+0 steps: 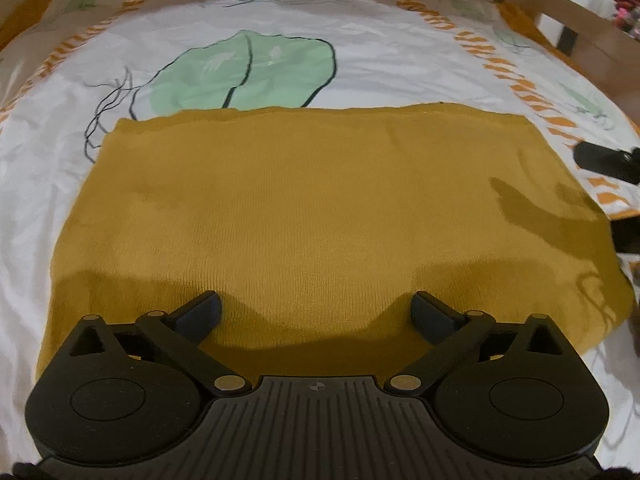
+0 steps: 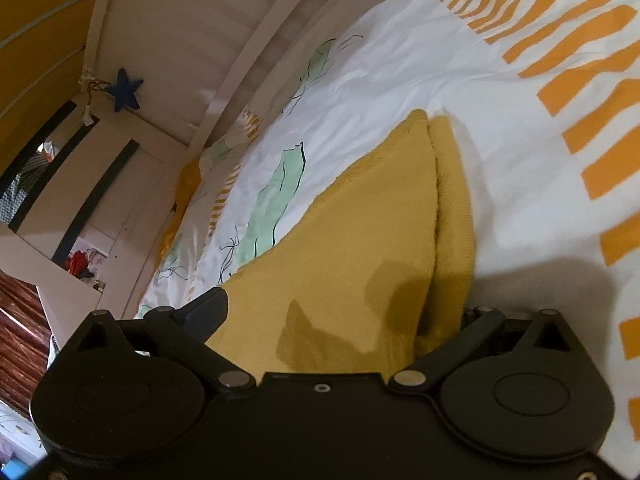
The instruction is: Fold small clothes
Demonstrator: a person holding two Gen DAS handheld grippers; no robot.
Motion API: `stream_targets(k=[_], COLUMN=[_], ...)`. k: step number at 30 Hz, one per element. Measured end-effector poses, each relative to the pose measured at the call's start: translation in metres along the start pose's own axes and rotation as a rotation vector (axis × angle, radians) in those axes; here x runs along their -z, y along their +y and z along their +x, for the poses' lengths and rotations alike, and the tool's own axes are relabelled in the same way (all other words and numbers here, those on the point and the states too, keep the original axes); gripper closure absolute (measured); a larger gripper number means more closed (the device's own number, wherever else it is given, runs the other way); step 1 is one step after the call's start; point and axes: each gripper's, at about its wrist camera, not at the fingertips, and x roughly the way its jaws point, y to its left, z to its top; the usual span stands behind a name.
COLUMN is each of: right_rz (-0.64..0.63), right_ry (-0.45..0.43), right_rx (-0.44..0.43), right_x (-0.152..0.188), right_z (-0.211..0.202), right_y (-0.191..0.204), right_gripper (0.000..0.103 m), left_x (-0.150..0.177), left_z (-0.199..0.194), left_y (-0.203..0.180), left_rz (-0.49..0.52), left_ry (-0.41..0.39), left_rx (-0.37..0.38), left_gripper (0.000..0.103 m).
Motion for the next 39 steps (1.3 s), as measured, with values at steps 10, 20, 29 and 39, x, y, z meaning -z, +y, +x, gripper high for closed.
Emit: stream_targets(k=[10, 20, 29, 39], right_rz=[0.085, -0.101, -0.241, -0.419], right_ry=[0.032, 0.022, 0.058, 0.215], right_rx=[0.009, 0.243, 0.313, 0.278], right_x=[0.002, 0.002, -0.008, 0.041], right_z=[0.003, 0.002, 0.038, 0.14], right_y=[-0.015, 0.046, 0.137, 0.219], right_gripper=[0.065, 0.078, 0.079, 0.079], left_x=[-0.037, -0.044, -0.05, -0.042], left_z=[-0.039, -0.071, -0.091, -0.093], left_y=[0.05, 0.12, 0.161, 0.198], left_rz=[-0.236, -0.294, -0.327, -0.412], left_ry=[0.014, -0.055, -0.061, -0.047], left_rx=[0.085, -0.099, -0.015, 0.005], left_gripper=[0.003, 0.003, 0.003, 0.003])
